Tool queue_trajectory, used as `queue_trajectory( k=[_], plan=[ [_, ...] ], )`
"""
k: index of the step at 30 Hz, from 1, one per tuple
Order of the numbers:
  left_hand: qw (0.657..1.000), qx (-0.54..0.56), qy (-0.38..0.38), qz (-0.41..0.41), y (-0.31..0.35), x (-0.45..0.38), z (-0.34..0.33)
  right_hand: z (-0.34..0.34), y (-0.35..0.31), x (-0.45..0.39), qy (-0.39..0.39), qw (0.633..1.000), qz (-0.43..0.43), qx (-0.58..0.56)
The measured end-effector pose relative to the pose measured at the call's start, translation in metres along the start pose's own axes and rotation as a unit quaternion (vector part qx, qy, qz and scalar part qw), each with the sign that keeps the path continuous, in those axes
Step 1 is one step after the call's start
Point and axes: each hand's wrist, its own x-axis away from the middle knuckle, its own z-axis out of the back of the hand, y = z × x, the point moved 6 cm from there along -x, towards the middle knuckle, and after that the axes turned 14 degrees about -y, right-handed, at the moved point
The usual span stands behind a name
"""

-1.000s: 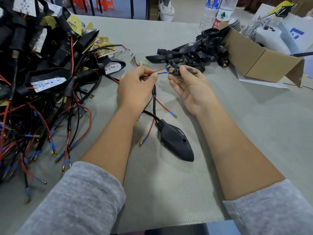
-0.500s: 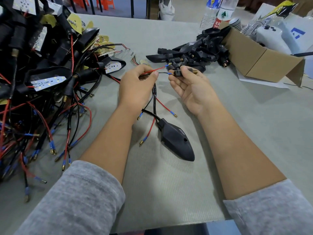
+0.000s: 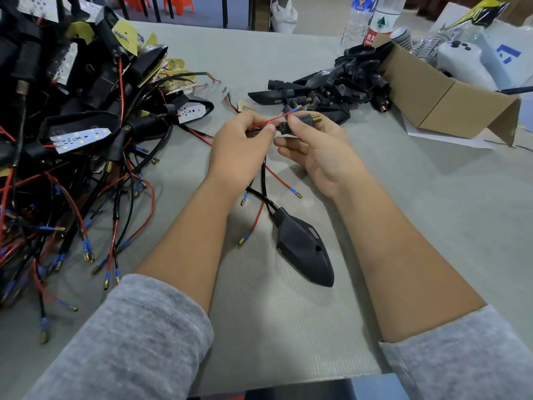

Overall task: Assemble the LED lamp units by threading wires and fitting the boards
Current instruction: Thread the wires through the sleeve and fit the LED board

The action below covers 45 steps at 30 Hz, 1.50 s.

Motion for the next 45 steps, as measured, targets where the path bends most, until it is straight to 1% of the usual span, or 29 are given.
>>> queue_trajectory(
  k=[1, 4, 8, 10, 13, 15, 19, 21, 25, 27, 31, 34, 39, 43, 45],
  plan=[
    [1.0, 0.002, -0.001, 0.004, 0.0, 0.0, -0.001, 0.0, 0.0, 0.0, 0.004, 1.0, 0.001, 0.006],
    [0.998, 0.057, -0.012, 0.023, -0.002, -0.001, -0.004, 0.001, 0.0, 0.001, 0.019, 1.0, 0.001, 0.011],
    [0.994, 0.101, -0.033, 0.016, -0.002, -0.002, -0.006, 0.0, -0.001, 0.002, 0.018, 0.999, -0.002, 0.029],
    [0.992, 0.121, -0.04, 0.014, -0.003, -0.003, -0.007, 0.0, -0.001, 0.001, 0.022, 1.0, -0.001, 0.02],
    [0.992, 0.122, -0.033, 0.015, -0.005, -0.005, -0.006, 0.0, -0.001, 0.0, 0.021, 1.0, 0.0, 0.011],
    [0.987, 0.155, -0.032, 0.023, -0.006, -0.005, -0.007, 0.0, 0.0, -0.001, 0.016, 1.0, -0.004, 0.017],
    [0.972, 0.23, -0.042, 0.029, -0.004, -0.005, -0.011, -0.001, 0.001, -0.003, 0.017, 1.0, -0.011, 0.016],
    [0.958, 0.283, -0.037, 0.035, -0.004, -0.003, -0.009, 0.001, 0.001, -0.003, 0.03, 1.0, -0.007, 0.007],
    [0.918, 0.391, 0.003, 0.064, -0.007, -0.002, 0.0, 0.007, 0.0, -0.002, 0.059, 0.998, 0.004, -0.02],
    [0.905, 0.419, 0.019, 0.066, -0.008, -0.001, 0.004, 0.008, 0.0, -0.002, 0.061, 0.997, 0.004, -0.035],
    [0.92, 0.389, 0.03, 0.033, -0.004, 0.001, 0.009, 0.009, 0.001, -0.003, 0.057, 0.997, 0.004, -0.056],
    [0.935, 0.347, 0.053, 0.045, -0.006, 0.002, 0.011, 0.011, 0.002, -0.002, 0.065, 0.995, 0.006, -0.081],
    [0.95, 0.302, 0.053, 0.055, -0.004, 0.003, 0.012, 0.013, 0.004, -0.001, 0.081, 0.989, 0.001, -0.126],
    [0.959, 0.279, 0.045, 0.004, 0.004, 0.004, 0.013, 0.014, 0.004, 0.0, 0.092, 0.985, 0.001, -0.144],
    [0.961, 0.27, 0.055, -0.008, 0.007, 0.005, 0.014, 0.015, 0.003, 0.0, 0.101, 0.982, 0.005, -0.159]
  ],
)
